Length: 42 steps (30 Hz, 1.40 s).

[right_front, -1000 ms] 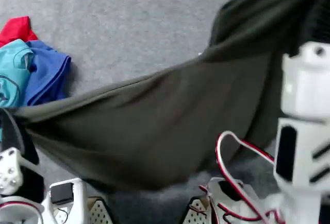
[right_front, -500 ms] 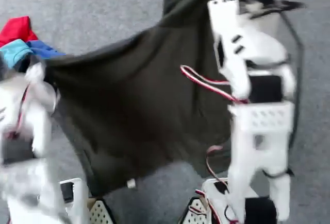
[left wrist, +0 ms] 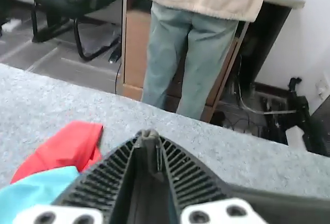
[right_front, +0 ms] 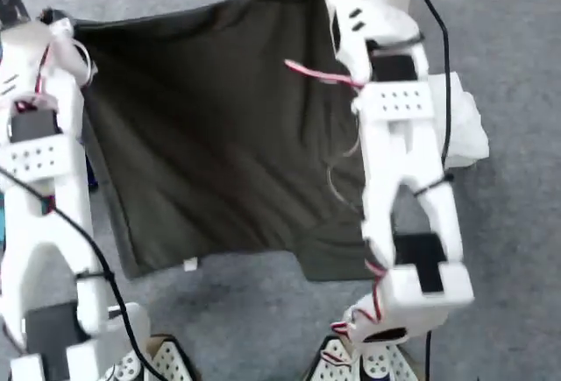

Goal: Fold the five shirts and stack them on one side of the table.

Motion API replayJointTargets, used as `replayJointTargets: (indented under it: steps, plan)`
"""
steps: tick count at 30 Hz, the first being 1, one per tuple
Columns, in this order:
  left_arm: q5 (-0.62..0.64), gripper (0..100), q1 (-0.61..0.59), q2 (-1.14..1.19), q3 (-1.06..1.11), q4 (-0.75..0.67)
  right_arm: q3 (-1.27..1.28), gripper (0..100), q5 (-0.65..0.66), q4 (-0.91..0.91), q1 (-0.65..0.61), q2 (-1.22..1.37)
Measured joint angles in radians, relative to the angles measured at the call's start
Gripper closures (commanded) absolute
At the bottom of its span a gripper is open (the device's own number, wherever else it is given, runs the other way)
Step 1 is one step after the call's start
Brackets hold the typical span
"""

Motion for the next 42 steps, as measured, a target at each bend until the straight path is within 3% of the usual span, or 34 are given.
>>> replayJointTargets:
  steps: [5, 10, 15, 21, 24, 28, 33, 42]
  plan:
    - [0.000, 96, 0.000, 0.057, -0.040, 0.132, -0.279, 98.5, -0.005, 0.199, 0.000, 0.152]
    - [-0.012, 96, 0.000, 0.057, -0.051, 0.341, -0.474, 98.5, -0.005, 0.512, 0.005, 0.175]
    - [-0.141, 96, 0.002, 0.057, -0.051, 0.578, -0.603, 98.5, 0.012, 0.885, 0.006, 0.176]
    - [-0.265, 97, 0.072, 0.057, -0.041, 0.887, -0.643, 98.5, 0.310, 1.301, 0.006, 0.176]
    - [-0.285, 97, 0.112, 0.055, 0.041, 0.947, -0.643, 98.5, 0.417, 1.461, 0.006, 0.176]
    - [-0.292, 97, 0.126, -0.029, 0.241, 0.927, -0.592, 98.5, 0.488, 1.505, 0.017, 0.163]
    - [-0.310, 97, 0.127, -0.270, 0.516, 0.861, -0.296, 98.5, 0.582, 1.504, 0.014, -0.003]
    - [-0.328, 97, 0.127, -0.615, 0.856, 0.750, 0.419, 98.5, 0.629, 1.246, 0.071, -0.414]
